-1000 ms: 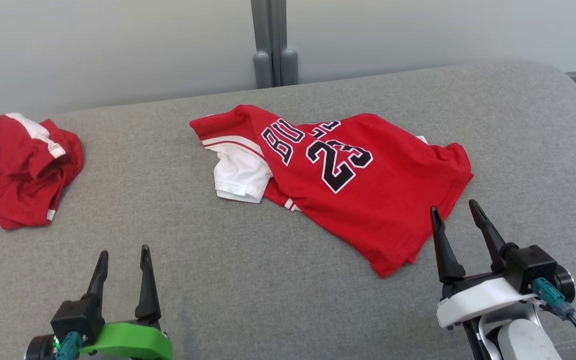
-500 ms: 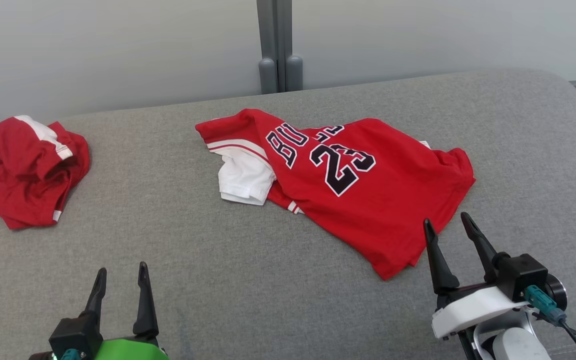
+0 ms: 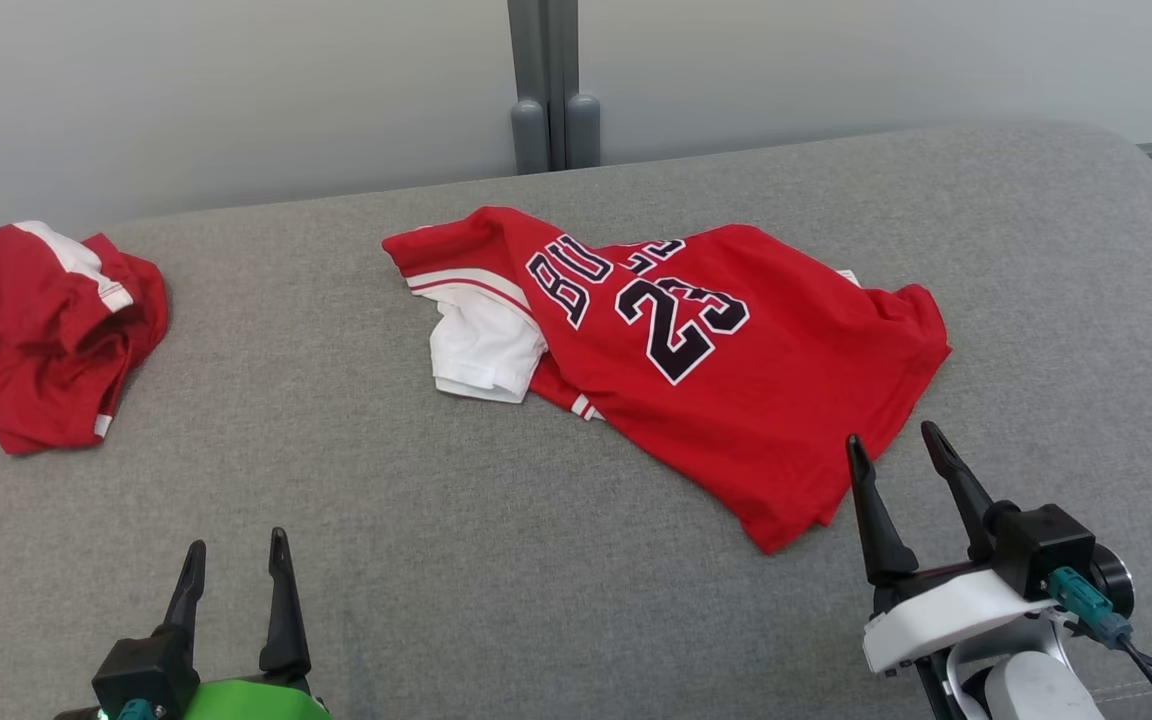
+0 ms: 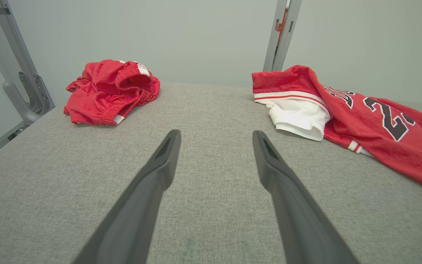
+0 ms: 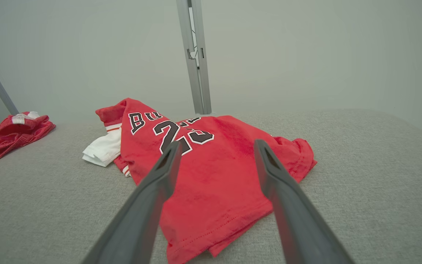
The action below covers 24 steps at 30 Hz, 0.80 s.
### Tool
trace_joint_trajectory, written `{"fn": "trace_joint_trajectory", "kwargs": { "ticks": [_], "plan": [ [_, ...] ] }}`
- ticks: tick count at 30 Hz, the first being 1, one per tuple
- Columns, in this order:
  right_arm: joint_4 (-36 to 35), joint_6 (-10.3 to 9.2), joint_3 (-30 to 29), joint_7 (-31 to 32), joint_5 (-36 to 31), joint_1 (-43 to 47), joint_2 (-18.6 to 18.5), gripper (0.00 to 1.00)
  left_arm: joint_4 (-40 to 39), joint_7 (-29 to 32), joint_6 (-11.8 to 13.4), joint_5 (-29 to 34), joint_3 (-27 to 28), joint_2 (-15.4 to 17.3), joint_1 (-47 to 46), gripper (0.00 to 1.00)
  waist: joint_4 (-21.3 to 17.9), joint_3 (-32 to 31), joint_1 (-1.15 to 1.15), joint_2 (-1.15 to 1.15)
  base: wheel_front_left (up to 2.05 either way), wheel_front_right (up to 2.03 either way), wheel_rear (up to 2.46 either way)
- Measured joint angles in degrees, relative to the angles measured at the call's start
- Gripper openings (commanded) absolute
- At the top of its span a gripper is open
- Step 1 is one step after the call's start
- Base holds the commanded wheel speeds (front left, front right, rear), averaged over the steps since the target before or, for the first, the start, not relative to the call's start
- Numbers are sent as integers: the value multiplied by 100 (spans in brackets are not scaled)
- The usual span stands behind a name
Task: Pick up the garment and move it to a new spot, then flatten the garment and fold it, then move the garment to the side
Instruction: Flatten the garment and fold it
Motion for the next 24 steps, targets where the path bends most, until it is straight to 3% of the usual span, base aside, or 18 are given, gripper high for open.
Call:
{"fn": "trace_joint_trajectory", "kwargs": {
  "ticks": [6,12,24],
  "plan": [
    [-53,0,-1,0,-10,-127,-1,100,66,0,-75,174,-18,-15,-169,100,-23,164,0,0,0,0,0],
    [-116,0,11,0,-54,-408,-1,100,511,4,-148,513,-305,11,-970,100,-104,501,0,0,0,0,0],
    [-165,0,-47,0,57,-749,-2,100,2193,1649,-386,343,-568,102,-3137,100,-660,1272,0,0,0,0,0]
  ]
}}
